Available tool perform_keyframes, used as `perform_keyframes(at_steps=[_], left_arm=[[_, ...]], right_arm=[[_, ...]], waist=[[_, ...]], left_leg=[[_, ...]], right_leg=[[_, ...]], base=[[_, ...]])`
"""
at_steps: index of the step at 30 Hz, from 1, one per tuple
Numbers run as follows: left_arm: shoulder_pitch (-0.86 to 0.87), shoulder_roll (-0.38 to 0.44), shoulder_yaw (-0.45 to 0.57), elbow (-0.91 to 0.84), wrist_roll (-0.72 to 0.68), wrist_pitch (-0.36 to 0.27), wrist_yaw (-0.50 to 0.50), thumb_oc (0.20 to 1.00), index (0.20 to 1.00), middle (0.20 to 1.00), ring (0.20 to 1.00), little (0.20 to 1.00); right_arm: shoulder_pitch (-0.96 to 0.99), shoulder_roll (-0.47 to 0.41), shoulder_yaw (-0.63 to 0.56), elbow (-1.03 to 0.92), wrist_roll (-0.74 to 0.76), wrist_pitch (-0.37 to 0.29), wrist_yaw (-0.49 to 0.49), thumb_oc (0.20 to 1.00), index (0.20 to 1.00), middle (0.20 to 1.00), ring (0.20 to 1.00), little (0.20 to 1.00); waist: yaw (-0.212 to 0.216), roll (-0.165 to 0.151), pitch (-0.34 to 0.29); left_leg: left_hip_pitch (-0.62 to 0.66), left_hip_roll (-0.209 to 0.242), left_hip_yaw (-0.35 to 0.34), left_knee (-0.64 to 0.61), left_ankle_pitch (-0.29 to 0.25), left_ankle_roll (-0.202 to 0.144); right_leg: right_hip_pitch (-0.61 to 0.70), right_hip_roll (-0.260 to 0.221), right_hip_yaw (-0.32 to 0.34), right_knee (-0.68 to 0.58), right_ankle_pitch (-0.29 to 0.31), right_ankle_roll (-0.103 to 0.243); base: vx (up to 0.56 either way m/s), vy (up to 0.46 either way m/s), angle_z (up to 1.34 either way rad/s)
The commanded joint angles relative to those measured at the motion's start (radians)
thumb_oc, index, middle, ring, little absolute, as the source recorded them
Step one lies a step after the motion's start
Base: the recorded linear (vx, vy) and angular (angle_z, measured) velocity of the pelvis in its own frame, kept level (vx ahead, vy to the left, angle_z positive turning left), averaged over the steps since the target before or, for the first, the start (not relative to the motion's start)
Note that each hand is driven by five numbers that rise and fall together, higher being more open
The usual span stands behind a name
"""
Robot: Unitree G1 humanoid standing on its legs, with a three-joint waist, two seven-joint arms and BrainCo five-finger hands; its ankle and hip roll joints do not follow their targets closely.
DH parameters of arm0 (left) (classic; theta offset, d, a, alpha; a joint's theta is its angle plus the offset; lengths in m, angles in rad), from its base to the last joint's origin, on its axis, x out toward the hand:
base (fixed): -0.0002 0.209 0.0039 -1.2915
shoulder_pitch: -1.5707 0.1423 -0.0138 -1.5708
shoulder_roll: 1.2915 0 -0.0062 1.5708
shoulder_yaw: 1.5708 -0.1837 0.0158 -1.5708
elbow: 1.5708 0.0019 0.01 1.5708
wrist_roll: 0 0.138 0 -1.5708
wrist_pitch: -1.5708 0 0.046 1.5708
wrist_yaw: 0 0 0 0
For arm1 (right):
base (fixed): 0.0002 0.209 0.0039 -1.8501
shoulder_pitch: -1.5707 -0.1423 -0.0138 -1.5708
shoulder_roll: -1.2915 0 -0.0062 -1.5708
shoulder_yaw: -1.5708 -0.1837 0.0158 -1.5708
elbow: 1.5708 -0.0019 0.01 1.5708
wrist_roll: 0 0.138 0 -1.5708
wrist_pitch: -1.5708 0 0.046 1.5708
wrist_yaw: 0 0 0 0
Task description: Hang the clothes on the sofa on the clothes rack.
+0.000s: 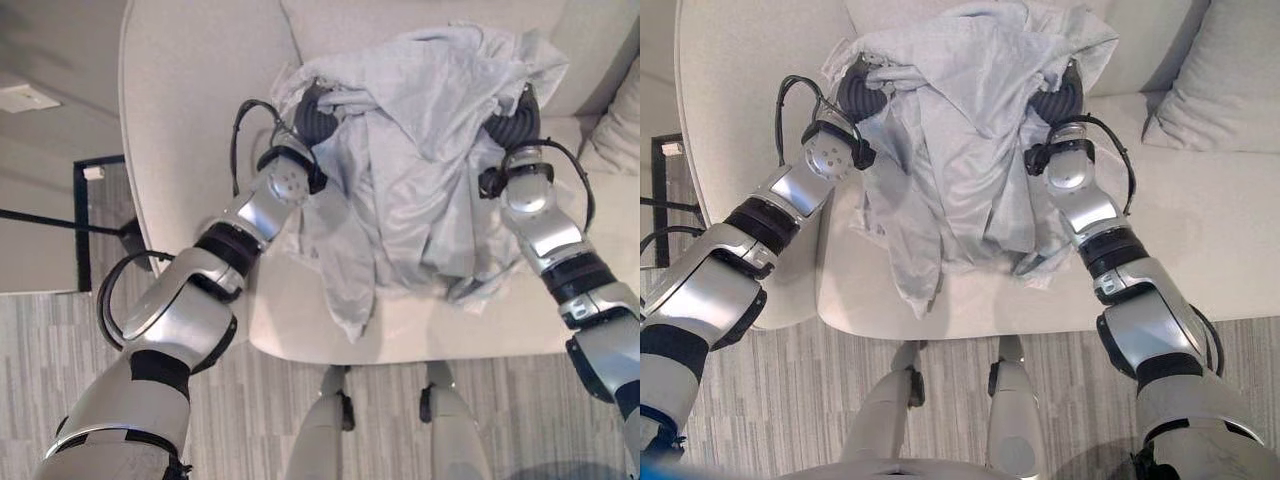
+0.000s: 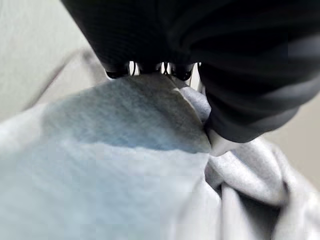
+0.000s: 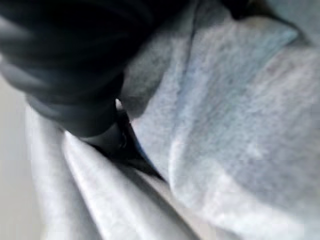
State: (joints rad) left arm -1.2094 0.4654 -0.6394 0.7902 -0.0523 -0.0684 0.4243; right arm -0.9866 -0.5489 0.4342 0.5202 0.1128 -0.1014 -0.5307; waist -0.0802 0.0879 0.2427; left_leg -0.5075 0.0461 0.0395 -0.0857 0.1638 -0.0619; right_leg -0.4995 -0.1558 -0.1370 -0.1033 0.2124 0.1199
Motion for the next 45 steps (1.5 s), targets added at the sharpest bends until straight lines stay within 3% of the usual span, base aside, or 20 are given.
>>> perform_keyframes(at_steps=[1,9,13,17,19,20,28,45], left_arm=[[0.004,-0.026,0.05,-0.02,0.107,-0.006,0.156,0.2,0.2,0.2,0.2,0.2],[0.049,-0.067,0.114,-0.144,0.182,0.004,0.241,0.2,0.2,0.2,0.2,0.2],[0.06,-0.063,0.141,-0.185,0.195,0.001,0.259,0.2,0.2,0.2,0.2,0.2],[0.065,-0.045,0.172,-0.25,0.207,-0.011,0.258,0.2,0.2,0.2,0.2,0.2],[0.066,-0.044,0.173,-0.251,0.208,-0.01,0.258,0.2,0.2,0.2,0.2,0.2],[0.058,-0.024,0.188,-0.27,0.217,-0.011,0.257,0.2,0.2,0.2,0.2,0.2],[-0.032,0.086,0.188,-0.269,0.181,-0.022,0.263,0.2,0.2,0.2,0.2,0.2],[-0.191,0.221,0.063,-0.232,0.092,-0.091,0.193,0.2,0.2,0.2,0.2,0.2]], right_arm=[[-0.004,0.046,-0.084,-0.082,-0.245,0.009,-0.141,0.2,0.2,0.2,0.2,0.2],[0.058,0.105,-0.113,-0.229,-0.396,0.054,-0.188,0.2,0.2,0.2,0.2,0.2],[0.075,0.115,-0.111,-0.274,-0.429,0.053,-0.181,0.2,0.2,0.2,0.2,0.2],[0.085,0.103,-0.112,-0.31,-0.463,0.056,-0.154,0.2,0.2,0.2,0.2,0.2],[0.085,0.103,-0.112,-0.31,-0.463,0.056,-0.154,0.2,0.2,0.2,0.2,0.2],[0.072,0.096,-0.116,-0.304,-0.462,0.059,-0.143,0.2,0.2,0.2,0.2,0.2],[-0.051,0.043,-0.09,-0.215,-0.411,0.056,-0.138,0.2,0.2,0.2,0.2,0.2],[-0.246,-0.053,-0.005,-0.092,-0.229,-0.015,-0.079,0.2,0.2,0.2,0.2,0.2]], waist=[[0.011,-0.019,-0.07],[0.004,-0.039,-0.141],[0.007,-0.043,-0.18],[0.015,-0.046,-0.257],[0.015,-0.047,-0.257],[0.026,-0.048,-0.315],[0.076,-0.069,-0.425],[0.175,-0.116,-0.51]], left_leg=[[0.069,-0.018,-0.022,-0.002,-0.073,0.002],[0.165,-0.006,0.002,-0.002,-0.107,0.006],[0.205,-0.002,0.012,-0.002,-0.123,0.008],[0.271,0.014,0.03,-0.002,-0.149,0.005],[0.267,0.012,0.03,-0.002,-0.142,0.005],[0.309,0.025,0.04,-0.002,-0.158,0.002],[0.404,0.051,0.022,-0.002,-0.178,-0.016],[0.395,0.065,-0.084,-0.002,-0.146,-0.062]], right_leg=[[-0.071,-0.022,0.098,0.016,-0.053,0.118],[0.013,-0.034,0.079,0.016,-0.085,0.111],[0.046,-0.035,0.068,0.016,-0.103,0.11],[0.115,-0.028,0.038,0.016,-0.15,0.105],[0.111,-0.029,0.04,0.016,-0.144,0.104],[0.156,-0.023,0.024,0.016,-0.17,0.1],[0.294,0.003,-0.029,0.016,-0.224,0.09],[0.402,0.032,-0.179,0.016,-0.268,0.074]], base=[[0.04,-0.005,0.02],[0.05,0.006,0.04],[0.05,0.017,0.06],[0.06,0.014,0.01],[0.06,0.009,0.03],[0.13,0.013,0.02],[0.09,-0.011,0.02],[0.01,-0.037,0.18]])
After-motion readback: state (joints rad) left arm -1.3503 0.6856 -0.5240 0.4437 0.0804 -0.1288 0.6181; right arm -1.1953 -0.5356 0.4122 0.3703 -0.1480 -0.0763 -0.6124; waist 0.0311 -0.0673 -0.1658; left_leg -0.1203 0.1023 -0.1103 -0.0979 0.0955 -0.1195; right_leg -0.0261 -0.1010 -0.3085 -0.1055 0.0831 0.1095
